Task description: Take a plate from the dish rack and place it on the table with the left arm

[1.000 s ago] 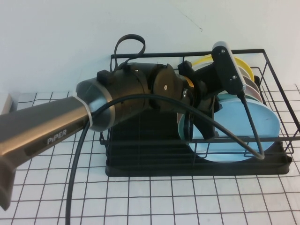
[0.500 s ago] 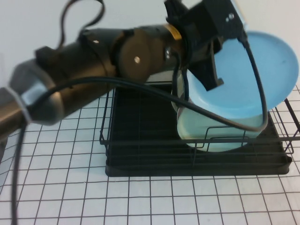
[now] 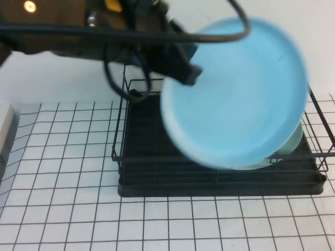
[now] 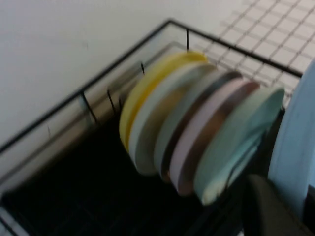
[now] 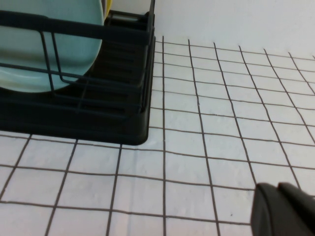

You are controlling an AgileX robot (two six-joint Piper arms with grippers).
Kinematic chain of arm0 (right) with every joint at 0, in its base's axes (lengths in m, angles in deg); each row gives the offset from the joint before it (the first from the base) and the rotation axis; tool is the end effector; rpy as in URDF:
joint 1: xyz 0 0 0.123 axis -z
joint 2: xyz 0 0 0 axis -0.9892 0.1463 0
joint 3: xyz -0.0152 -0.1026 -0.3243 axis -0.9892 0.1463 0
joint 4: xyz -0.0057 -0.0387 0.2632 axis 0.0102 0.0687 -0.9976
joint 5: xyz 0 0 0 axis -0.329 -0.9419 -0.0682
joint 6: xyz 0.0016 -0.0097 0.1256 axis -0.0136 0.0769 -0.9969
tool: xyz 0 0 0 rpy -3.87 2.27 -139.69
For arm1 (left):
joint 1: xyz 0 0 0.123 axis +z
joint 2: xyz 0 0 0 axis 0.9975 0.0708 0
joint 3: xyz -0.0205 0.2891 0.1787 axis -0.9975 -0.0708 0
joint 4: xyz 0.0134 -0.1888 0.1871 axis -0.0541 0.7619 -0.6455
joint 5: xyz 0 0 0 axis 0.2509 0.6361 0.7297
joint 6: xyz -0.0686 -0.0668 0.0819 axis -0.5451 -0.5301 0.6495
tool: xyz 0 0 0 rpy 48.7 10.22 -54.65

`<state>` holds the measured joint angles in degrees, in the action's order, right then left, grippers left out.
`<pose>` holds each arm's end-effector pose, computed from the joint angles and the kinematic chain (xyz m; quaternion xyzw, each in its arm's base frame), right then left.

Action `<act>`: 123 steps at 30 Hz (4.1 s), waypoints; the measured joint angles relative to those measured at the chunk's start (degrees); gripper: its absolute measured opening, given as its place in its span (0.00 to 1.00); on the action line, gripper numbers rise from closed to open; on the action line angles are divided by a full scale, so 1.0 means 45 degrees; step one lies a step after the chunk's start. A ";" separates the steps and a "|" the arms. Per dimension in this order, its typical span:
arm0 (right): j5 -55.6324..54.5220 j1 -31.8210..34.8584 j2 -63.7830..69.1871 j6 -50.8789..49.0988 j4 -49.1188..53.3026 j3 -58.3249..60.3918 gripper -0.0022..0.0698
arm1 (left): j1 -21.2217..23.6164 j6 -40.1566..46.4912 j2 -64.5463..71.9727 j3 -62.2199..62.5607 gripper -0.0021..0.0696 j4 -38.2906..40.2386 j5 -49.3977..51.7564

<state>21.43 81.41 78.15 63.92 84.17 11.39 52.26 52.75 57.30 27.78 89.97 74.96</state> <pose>0.0455 -0.0036 0.1654 -0.0550 0.7940 -0.0586 0.6026 0.2891 -0.2198 0.4794 0.3525 0.7668 -0.1871 0.5028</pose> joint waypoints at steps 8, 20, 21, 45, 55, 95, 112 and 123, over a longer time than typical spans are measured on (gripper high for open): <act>0.0000 0.0000 0.0000 0.0000 0.0000 0.0000 0.03 | 0.0683 -0.0856 0.0598 -0.0942 0.05 0.1106 0.3634; 0.0000 0.0000 0.0000 0.0000 0.0000 0.0000 0.03 | 0.0683 -0.0230 0.1814 -0.5324 0.05 0.4592 0.0830; 0.0000 0.0000 0.0000 0.0000 0.0000 0.0000 0.03 | 0.0683 -0.0215 0.1896 -0.5455 0.05 0.4713 0.0704; 0.0000 0.0000 0.0000 0.0000 0.0000 0.0000 0.03 | 0.0177 0.1350 0.5711 -0.5618 0.05 0.7492 -0.1510; 0.0000 0.0000 0.0000 0.0000 0.0000 0.0000 0.03 | -0.0058 0.1600 0.5718 -0.5618 0.16 0.7896 -0.1800; 0.0000 0.0000 0.0000 0.0000 0.0000 0.0000 0.03 | -0.0117 -0.4708 -0.4632 -0.5662 0.03 -0.5078 -0.1803; 0.0000 0.0000 0.0000 0.0000 0.0000 0.0000 0.03 | -0.0117 -0.4434 -0.5041 -0.5745 0.03 -0.5425 -0.1001; 0.0000 0.0000 0.0000 0.0000 0.0000 0.0000 0.03 | -0.0059 -0.3835 -0.7439 -0.8743 0.03 -0.7241 -0.3715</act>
<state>21.43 81.41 78.15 63.92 84.17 11.39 51.99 35.49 23.82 -11.56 57.39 58.24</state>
